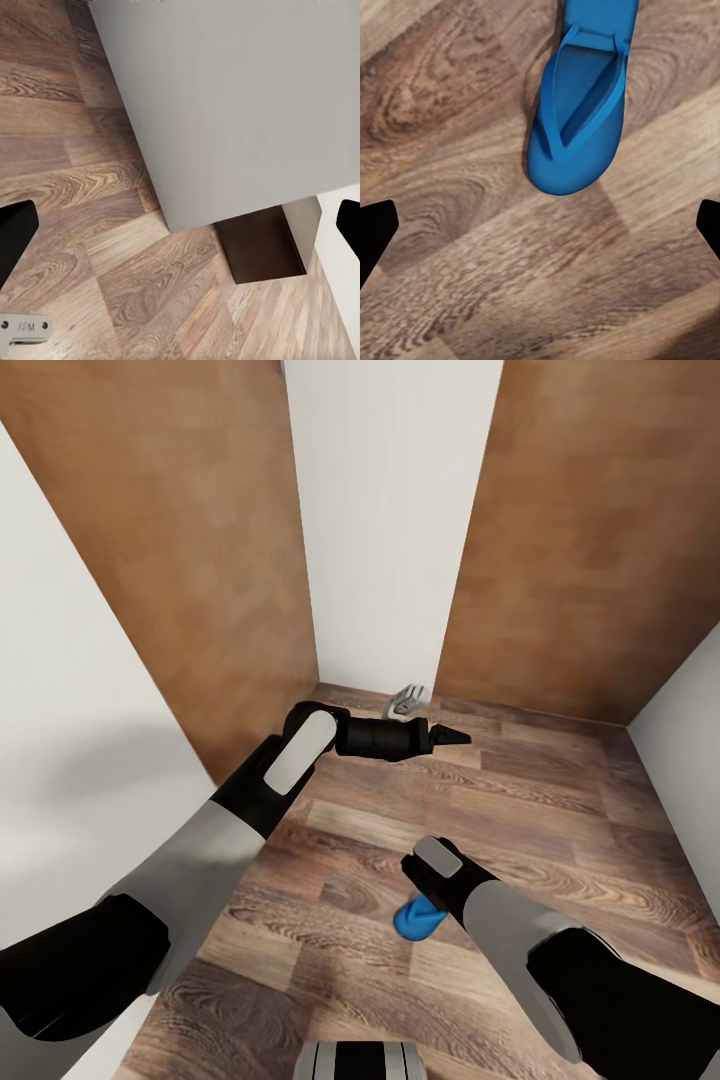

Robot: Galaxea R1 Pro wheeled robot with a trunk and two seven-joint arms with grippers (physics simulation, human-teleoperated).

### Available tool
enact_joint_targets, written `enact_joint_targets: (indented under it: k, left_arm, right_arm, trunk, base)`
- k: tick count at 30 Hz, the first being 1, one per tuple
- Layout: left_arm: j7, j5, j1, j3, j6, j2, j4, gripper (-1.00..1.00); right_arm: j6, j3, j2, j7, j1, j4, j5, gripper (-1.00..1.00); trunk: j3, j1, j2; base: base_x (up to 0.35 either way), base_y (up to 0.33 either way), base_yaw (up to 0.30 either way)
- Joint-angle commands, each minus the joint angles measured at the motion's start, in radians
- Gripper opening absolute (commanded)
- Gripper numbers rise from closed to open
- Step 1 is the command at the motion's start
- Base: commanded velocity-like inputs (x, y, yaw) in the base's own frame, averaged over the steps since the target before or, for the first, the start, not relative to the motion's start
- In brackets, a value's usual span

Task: In the bedroom, move the book from the bed onto either nightstand, and place the two sandals side by side next to the bed.

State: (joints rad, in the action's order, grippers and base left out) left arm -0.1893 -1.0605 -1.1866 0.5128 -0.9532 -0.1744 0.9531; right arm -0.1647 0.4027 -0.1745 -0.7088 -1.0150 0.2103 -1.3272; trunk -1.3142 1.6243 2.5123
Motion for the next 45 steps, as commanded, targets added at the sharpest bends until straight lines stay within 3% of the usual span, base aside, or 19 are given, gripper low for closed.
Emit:
enact_joint_targets:
  k: [1,11,28,36,45]
  left_arm:
    - [-0.009,0.008,-0.001,0.000,-0.002,0.000,0.000,1.00]
    - [-0.009,0.008,-0.001,0.000,-0.002,0.000,0.000,1.00]
    - [-0.010,0.008,-0.001,0.000,-0.001,0.000,0.002,1.00]
    - [-0.009,0.008,-0.001,0.000,-0.001,0.000,0.009,1.00]
    - [-0.009,0.008,-0.001,0.000,-0.001,0.000,0.010,1.00]
  right_arm:
    - [-0.009,0.002,0.000,-0.005,-0.001,0.001,0.005,1.00]
    - [-0.010,0.001,0.000,-0.007,-0.001,0.000,0.005,1.00]
    - [-0.015,0.000,0.000,-0.014,0.000,-0.008,0.003,1.00]
    - [-0.100,0.000,0.008,-0.015,0.000,-0.011,0.002,1.00]
    - [-0.124,-0.001,0.011,-0.016,0.000,-0.011,0.002,1.00]
  trunk:
    - [-0.001,0.000,0.000]
    - [-0.001,0.000,0.000]
    - [-0.001,0.000,0.000]
    - [-0.001,0.000,0.000]
    - [-0.001,0.000,0.000]
  base:
    - [0.147,0.000,0.000]
    - [0.215,0.000,0.000]
    - [0.025,0.000,0.000]
    - [0.000,0.000,0.000]
    - [0.000,0.000,0.000]
